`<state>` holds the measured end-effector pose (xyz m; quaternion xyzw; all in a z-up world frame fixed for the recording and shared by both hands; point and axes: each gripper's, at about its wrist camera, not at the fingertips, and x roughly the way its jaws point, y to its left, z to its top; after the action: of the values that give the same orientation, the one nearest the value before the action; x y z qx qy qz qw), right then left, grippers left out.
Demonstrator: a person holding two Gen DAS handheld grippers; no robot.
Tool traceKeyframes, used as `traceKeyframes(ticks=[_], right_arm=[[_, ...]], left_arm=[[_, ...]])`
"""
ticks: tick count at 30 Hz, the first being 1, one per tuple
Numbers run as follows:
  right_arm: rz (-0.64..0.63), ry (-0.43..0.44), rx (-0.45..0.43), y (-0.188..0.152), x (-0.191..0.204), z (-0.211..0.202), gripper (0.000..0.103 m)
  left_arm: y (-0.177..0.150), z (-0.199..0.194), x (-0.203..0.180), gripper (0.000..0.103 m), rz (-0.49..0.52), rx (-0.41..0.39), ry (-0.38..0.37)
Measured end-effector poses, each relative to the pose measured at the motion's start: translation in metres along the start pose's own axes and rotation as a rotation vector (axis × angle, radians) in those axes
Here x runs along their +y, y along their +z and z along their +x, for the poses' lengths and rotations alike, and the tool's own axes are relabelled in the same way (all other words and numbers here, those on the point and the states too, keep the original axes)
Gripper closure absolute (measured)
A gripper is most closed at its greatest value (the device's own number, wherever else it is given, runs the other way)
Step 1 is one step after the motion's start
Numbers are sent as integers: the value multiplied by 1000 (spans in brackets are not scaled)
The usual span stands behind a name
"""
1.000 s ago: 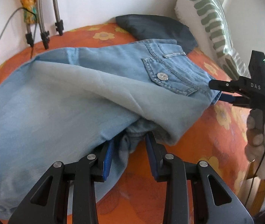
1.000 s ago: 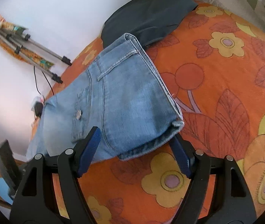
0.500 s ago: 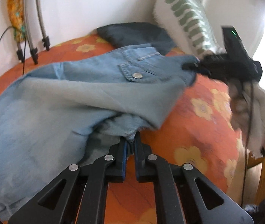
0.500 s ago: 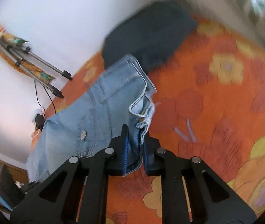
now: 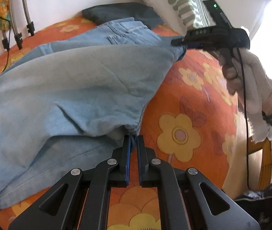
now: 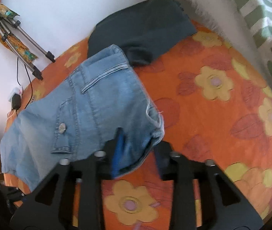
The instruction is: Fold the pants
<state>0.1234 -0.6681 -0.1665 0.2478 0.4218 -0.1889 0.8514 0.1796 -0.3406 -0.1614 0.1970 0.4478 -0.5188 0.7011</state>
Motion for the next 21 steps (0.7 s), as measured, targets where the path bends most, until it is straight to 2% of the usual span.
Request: traceKeyframes(ticks=[2, 5, 8, 9, 12, 15, 18, 19, 21], right_arm=[[-35, 8, -68, 6, -6, -17, 64], [-95, 68, -120, 28, -4, -30, 55], [-163, 129, -97, 60, 9, -16, 43], [-176, 123, -90, 68, 15, -9, 43], [-207, 128, -63, 93, 29, 25, 43], [-228, 94, -26, 106, 36, 55, 43], [-222, 107, 9, 110, 35, 73, 43], [-221, 114, 11, 109, 35, 73, 46], [-236, 131, 7, 106, 37, 70, 77]], left_arm=[[-3, -7, -2, 97, 18, 9, -4], [-7, -25, -2, 91, 29, -2, 7], [-13, -48, 8, 91, -10, -41, 31], [-16, -56, 14, 89, -27, -59, 50], [-33, -82, 38, 76, -81, -109, 152], [-53, -100, 78, 76, -211, -120, 235], [-76, -114, 119, 76, -327, -124, 345], [-83, -117, 132, 76, -362, -122, 367], [-95, -117, 153, 76, -413, -110, 419]])
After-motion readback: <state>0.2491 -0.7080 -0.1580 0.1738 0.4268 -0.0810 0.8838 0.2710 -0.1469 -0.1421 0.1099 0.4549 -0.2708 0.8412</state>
